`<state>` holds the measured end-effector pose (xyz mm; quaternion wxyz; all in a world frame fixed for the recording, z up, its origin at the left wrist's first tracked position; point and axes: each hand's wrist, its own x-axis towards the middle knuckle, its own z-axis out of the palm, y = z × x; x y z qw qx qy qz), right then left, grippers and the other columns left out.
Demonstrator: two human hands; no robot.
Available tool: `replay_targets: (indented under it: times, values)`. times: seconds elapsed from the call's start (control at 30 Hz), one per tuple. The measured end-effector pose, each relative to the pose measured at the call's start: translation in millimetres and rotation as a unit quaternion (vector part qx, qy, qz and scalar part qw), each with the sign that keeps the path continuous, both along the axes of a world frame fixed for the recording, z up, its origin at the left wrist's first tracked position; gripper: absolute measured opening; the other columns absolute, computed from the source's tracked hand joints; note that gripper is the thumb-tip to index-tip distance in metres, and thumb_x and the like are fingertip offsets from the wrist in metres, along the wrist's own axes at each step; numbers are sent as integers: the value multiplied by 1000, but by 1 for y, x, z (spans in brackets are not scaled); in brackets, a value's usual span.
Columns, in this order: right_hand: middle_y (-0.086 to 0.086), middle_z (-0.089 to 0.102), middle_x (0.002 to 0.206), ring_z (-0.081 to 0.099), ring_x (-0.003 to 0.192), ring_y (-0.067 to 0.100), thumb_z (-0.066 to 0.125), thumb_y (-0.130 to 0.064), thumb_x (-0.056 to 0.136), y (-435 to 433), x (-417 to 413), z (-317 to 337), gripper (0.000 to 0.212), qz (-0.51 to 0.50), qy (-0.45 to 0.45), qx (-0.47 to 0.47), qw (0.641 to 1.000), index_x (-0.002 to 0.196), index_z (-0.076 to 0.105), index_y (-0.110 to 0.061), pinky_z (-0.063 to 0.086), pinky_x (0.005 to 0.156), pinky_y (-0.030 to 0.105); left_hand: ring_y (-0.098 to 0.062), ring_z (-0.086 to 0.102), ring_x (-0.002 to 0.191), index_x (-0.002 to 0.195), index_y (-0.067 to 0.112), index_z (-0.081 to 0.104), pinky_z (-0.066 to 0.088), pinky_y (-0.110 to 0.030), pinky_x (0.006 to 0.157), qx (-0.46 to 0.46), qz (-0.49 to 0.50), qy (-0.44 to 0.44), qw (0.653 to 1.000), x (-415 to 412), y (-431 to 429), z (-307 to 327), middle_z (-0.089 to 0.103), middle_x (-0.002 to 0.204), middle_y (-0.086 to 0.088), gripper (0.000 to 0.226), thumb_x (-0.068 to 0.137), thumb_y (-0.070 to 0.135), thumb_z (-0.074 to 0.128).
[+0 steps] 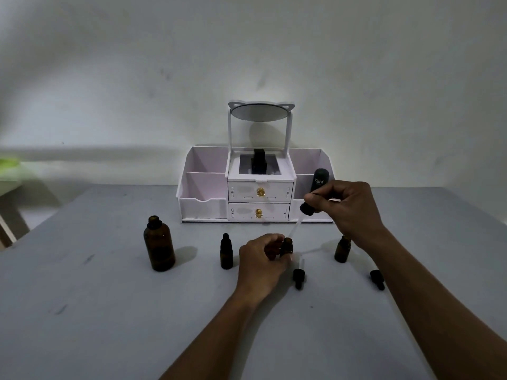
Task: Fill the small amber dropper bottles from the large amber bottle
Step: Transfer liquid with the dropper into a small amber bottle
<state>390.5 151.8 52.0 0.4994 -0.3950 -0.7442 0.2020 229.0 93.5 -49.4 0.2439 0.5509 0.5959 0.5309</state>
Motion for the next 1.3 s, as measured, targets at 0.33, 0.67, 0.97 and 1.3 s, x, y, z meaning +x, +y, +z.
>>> replay_targets:
  times: [0.33, 0.67, 0.97, 1.3]
  values:
    - [3, 77, 78, 74, 70, 19, 79, -22, 81, -3, -3, 0, 14, 2, -7, -10, 1000, 88, 79, -11, 61, 81, 43, -1, 65, 91, 116, 17, 68, 45, 0, 77, -8, 2, 0, 1000, 0, -1, 2, 71, 109, 5, 43, 75, 13, 80]
    - [-9, 78, 74, 76, 71, 24, 77, -9, 82, -27, -18, 49, 16, 65, 113, 26, 991, 82, 75, -24, 63, 67, 40, 1, 61, 94, 117, 26, 64, 47, -3, 77, -6, 4, -29, 1000, -26, -47, 19, 64, 104, 17, 42, 78, 27, 78]
    - [-7, 78, 76, 77, 74, 16, 77, -8, 82, -45, -112, 65, 14, 179, 159, 17, 971, 85, 75, -22, 61, 74, 24, 3, 67, 80, 96, 18, 74, 50, -7, 72, 173, 213, 28, 961, -141, -108, 37, 71, 86, 13, 17, 79, 13, 76]
    - [1, 79, 78, 77, 77, 22, 78, -11, 83, -46, -193, 58, 12, 212, 118, 3, 970, 83, 77, -22, 62, 82, 44, 1, 66, 90, 114, 21, 68, 51, -9, 77, 76, 230, -72, 968, -192, -91, 14, 70, 101, 9, 54, 65, 35, 86]
